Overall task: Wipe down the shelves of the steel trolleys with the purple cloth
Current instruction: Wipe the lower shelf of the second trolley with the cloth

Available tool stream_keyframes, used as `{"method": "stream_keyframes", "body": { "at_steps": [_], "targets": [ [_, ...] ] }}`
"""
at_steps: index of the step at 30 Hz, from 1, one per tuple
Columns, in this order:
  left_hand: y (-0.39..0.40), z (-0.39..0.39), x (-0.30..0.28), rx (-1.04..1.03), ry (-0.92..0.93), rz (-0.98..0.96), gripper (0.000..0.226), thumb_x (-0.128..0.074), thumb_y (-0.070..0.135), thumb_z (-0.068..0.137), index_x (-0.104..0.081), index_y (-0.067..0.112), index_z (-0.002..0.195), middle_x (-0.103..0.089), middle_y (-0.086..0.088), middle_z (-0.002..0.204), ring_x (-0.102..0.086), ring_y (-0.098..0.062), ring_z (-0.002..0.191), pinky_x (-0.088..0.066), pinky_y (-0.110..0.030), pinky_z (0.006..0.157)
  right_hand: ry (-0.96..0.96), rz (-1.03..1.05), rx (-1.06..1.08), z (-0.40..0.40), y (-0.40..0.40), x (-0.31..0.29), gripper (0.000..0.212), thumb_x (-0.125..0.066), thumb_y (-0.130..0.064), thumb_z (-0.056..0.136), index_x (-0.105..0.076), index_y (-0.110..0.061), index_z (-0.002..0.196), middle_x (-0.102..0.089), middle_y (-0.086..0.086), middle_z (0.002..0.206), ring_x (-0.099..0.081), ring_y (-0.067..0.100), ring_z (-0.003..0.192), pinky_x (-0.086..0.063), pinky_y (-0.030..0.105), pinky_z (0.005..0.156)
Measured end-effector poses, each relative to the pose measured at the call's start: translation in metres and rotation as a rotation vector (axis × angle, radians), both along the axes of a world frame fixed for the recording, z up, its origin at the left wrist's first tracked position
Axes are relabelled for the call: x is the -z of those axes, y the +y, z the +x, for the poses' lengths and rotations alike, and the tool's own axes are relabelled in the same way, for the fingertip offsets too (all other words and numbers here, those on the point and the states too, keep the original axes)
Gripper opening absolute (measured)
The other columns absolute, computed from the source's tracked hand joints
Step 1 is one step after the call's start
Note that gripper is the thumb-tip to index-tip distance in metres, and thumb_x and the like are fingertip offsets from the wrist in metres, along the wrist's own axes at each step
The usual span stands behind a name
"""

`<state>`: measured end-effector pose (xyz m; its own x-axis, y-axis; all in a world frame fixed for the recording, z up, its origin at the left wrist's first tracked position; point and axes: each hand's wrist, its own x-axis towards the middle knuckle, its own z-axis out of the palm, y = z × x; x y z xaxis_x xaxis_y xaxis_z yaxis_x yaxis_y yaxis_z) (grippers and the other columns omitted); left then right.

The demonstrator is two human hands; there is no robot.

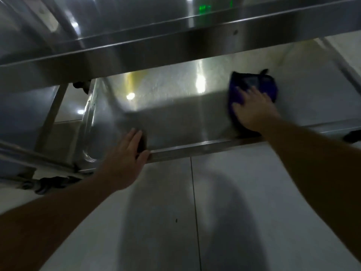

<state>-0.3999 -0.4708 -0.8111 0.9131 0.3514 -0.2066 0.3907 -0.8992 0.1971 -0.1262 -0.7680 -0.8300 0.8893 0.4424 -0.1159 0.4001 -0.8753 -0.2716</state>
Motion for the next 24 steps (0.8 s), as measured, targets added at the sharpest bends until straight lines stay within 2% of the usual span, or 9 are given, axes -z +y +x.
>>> {"method": "stream_keyframes", "body": {
  "at_steps": [2,4,7,10,12,15,18,21,24],
  "targets": [
    [0.033,-0.01,-0.005,-0.007,0.023,0.073,0.066,-0.047,0.041,0.109,-0.031,0.01,0.165,-0.025,-0.013,0.172,-0.023,-0.032,0.158,-0.024,-0.051,0.127,0.019,-0.047,0.161,0.014,-0.036,-0.001,0.066,-0.028,-0.048,0.105,-0.018,-0.019,0.165,-0.022,0.013,0.17,-0.013,0.029,0.158,-0.013,0.051,0.125],
    [0.07,-0.019,-0.006,-0.032,0.055,0.14,0.062,-0.041,0.041,0.11,-0.039,0.002,0.158,-0.034,-0.022,0.165,-0.029,-0.039,0.154,-0.027,-0.054,0.125,0.072,-0.074,0.318,0.014,-0.046,-0.002,0.069,-0.022,-0.049,0.105,-0.012,-0.019,0.165,-0.012,0.01,0.172,-0.006,0.028,0.159,-0.009,0.052,0.127],
    [0.09,-0.03,0.004,-0.103,0.102,0.171,0.067,-0.033,0.05,0.11,-0.035,0.008,0.162,-0.026,-0.02,0.17,-0.024,-0.039,0.156,-0.025,-0.055,0.126,0.099,-0.082,0.412,-0.003,-0.011,-0.003,0.071,-0.019,-0.051,0.104,-0.008,-0.017,0.166,-0.001,0.005,0.174,0.001,0.028,0.159,-0.004,0.053,0.127],
    [0.086,-0.036,0.026,-0.132,0.036,0.146,0.071,-0.032,0.051,0.111,-0.017,0.012,0.168,-0.013,-0.013,0.176,-0.012,-0.031,0.163,-0.014,-0.053,0.129,0.078,-0.051,0.283,-0.031,0.057,-0.007,0.07,-0.025,-0.05,0.105,-0.013,-0.017,0.165,-0.003,0.005,0.174,0.0,0.029,0.159,-0.004,0.053,0.127],
    [0.089,-0.035,0.031,-0.167,0.028,0.114,0.076,-0.025,0.059,0.108,-0.012,0.016,0.169,-0.009,-0.008,0.178,-0.006,-0.026,0.164,-0.01,-0.052,0.129,0.061,-0.036,0.146,-0.056,0.118,-0.01,0.07,-0.029,-0.05,0.103,-0.016,-0.019,0.165,-0.006,0.005,0.174,-0.002,0.027,0.159,-0.005,0.051,0.127],
    [0.1,-0.034,0.031,-0.175,0.05,0.06,0.088,-0.015,0.068,0.097,-0.007,0.019,0.17,-0.001,-0.002,0.178,0.002,-0.02,0.164,-0.003,-0.048,0.13,0.031,-0.006,-0.178,-0.105,0.204,-0.008,0.07,-0.028,-0.05,0.103,-0.015,-0.022,0.165,-0.007,0.003,0.174,-0.002,0.026,0.159,-0.004,0.05,0.127],
    [0.104,-0.038,0.031,-0.133,0.065,0.038,0.084,-0.02,0.066,0.101,-0.004,0.021,0.17,0.003,-0.001,0.178,0.007,-0.018,0.163,0.001,-0.045,0.13,0.046,0.019,-0.444,-0.138,0.241,-0.002,0.068,-0.022,-0.054,0.102,-0.014,-0.029,0.165,-0.008,-0.004,0.173,-0.001,0.018,0.159,0.001,0.043,0.127],
    [0.107,-0.041,0.031,-0.142,0.036,0.037,0.078,-0.03,0.061,0.108,-0.005,0.022,0.171,0.002,0.0,0.178,0.006,-0.017,0.163,0.001,-0.044,0.13,0.016,0.03,-0.45,-0.126,0.223,0.001,0.067,-0.029,-0.052,0.101,-0.024,-0.028,0.163,-0.022,0.0,0.171,-0.012,0.017,0.158,-0.008,0.042,0.126],
    [0.105,-0.041,0.031,-0.14,0.037,0.024,0.079,-0.024,0.065,0.105,-0.004,0.023,0.17,0.003,0.001,0.178,0.006,-0.016,0.163,0.002,-0.045,0.131,-0.057,0.009,-0.154,-0.09,0.174,0.002,0.064,-0.039,-0.044,0.103,-0.031,-0.02,0.161,-0.034,0.012,0.165,-0.023,0.026,0.155,-0.019,0.047,0.123]
  ]
}}
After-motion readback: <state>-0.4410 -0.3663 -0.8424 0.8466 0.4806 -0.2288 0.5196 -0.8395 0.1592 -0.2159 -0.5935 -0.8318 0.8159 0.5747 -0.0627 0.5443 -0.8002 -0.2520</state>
